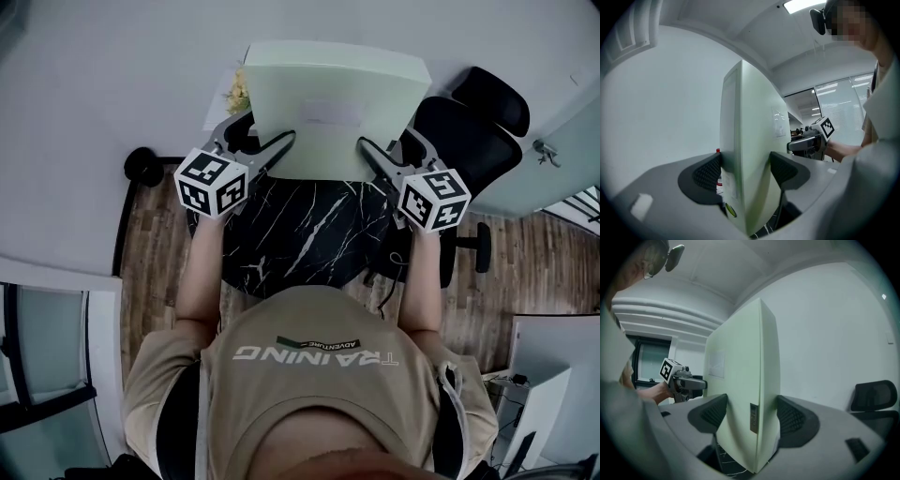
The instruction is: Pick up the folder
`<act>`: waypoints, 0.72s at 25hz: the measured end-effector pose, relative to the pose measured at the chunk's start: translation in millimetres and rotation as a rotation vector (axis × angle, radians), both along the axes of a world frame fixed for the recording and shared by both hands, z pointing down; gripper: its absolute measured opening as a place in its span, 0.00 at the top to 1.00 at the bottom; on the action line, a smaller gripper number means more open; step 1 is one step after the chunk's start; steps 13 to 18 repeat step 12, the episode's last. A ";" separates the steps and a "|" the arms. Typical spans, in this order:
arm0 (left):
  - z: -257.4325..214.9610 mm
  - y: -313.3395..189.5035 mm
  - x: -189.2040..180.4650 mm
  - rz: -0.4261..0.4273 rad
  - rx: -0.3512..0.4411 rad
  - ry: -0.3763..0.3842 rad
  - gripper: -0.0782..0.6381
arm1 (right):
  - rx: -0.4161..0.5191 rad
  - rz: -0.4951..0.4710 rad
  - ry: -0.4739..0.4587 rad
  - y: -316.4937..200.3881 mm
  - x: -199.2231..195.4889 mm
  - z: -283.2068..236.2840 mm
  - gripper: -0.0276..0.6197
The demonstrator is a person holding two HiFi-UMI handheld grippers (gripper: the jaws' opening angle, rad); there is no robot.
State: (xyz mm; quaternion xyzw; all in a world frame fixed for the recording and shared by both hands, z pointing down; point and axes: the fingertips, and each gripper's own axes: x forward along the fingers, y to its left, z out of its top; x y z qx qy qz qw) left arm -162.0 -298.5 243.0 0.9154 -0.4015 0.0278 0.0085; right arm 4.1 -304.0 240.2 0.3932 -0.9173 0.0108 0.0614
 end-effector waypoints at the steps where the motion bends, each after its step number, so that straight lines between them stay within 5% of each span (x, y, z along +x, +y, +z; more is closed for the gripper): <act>1: 0.4 0.1 -0.1 0.001 0.004 0.002 0.46 | 0.003 0.000 -0.001 0.2 0.0 0.6 0.50; 18: -0.5 -5.4 11.8 -0.002 0.019 0.005 0.45 | 0.004 0.002 -0.009 -5.0 12.2 1.8 0.50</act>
